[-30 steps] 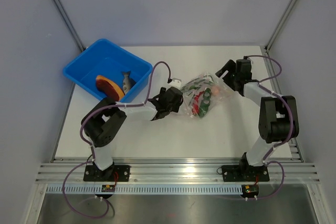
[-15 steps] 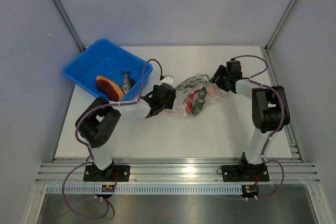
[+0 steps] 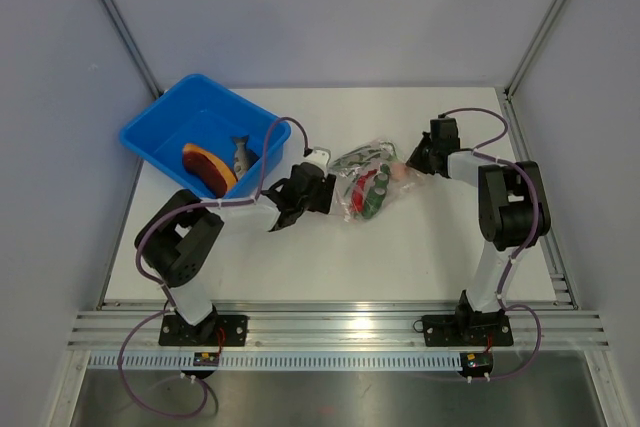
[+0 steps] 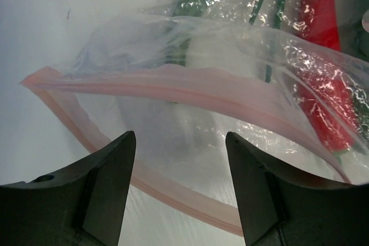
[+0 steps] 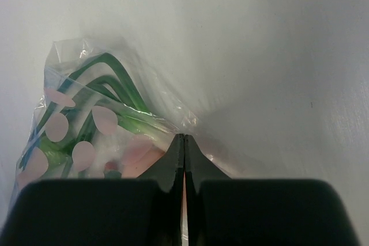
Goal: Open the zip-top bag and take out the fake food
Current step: Adjust the zipper food storage bag at the center of the board.
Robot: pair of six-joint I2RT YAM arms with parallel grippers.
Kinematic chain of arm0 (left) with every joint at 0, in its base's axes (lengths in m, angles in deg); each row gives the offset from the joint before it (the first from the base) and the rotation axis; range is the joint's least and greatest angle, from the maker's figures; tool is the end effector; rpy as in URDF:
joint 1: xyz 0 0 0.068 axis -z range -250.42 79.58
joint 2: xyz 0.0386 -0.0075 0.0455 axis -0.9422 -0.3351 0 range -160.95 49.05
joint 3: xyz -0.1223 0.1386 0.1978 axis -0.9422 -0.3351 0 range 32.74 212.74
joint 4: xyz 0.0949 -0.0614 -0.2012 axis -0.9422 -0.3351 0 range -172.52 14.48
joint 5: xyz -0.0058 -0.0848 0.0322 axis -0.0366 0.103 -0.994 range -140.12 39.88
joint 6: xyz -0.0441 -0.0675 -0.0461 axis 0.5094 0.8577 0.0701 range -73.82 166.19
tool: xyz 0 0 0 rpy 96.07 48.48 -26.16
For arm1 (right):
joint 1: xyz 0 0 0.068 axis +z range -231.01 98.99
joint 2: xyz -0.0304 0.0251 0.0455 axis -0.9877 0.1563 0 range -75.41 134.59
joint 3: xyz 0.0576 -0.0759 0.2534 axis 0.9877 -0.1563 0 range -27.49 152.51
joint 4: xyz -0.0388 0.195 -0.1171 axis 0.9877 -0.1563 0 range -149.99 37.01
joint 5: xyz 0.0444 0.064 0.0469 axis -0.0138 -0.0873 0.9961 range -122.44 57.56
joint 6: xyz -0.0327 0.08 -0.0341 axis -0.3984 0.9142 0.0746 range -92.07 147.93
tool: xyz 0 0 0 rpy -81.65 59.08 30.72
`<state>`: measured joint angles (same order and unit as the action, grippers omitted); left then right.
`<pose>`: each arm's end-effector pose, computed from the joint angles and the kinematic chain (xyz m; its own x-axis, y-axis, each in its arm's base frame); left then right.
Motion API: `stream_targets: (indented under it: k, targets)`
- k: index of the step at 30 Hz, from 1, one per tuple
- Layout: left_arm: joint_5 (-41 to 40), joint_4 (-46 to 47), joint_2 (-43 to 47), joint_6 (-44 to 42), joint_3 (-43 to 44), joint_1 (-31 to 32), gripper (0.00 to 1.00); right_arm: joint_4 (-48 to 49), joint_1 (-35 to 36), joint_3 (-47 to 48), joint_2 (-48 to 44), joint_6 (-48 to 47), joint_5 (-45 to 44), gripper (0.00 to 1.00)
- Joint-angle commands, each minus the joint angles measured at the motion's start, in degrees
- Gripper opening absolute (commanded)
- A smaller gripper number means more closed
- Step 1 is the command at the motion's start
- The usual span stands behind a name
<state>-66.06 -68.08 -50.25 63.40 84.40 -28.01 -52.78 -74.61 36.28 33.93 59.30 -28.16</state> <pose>0.2868 -0.2309 0.1561 -0.6013 0.1639 -0.7821 0.3305 0.9421 -0.0567 0.4053 0.0518 0.1392 -0.6887 0.4452 -0.5723 0.2288 0.8824 0.4111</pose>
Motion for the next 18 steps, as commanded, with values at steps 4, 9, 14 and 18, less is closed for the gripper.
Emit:
stream_targets:
  k: [4,9,14,18]
  targets:
    - [3.6,8.6,2.2,-2.8,-0.7,0.2,0.68,1.3,0.7,-1.4,-6.1,0.4,0.8,0.02]
    - [5.5,14.3,0.9,-6.5,-2.2,0.5,0.68,1.5,1.1,-3.3,-10.4,0.5,0.8,0.00]
    - [5.4,21.6,-0.4,-10.8,-4.2,0.7,0.69,1.8,1.3,-4.5,-12.2,0.4,0.7,0.00]
    - [2.1,20.1,-5.3,-11.5,-1.0,0.7,0.69,1.6,1.3,-4.1,-11.4,0.6,0.6,0.01]
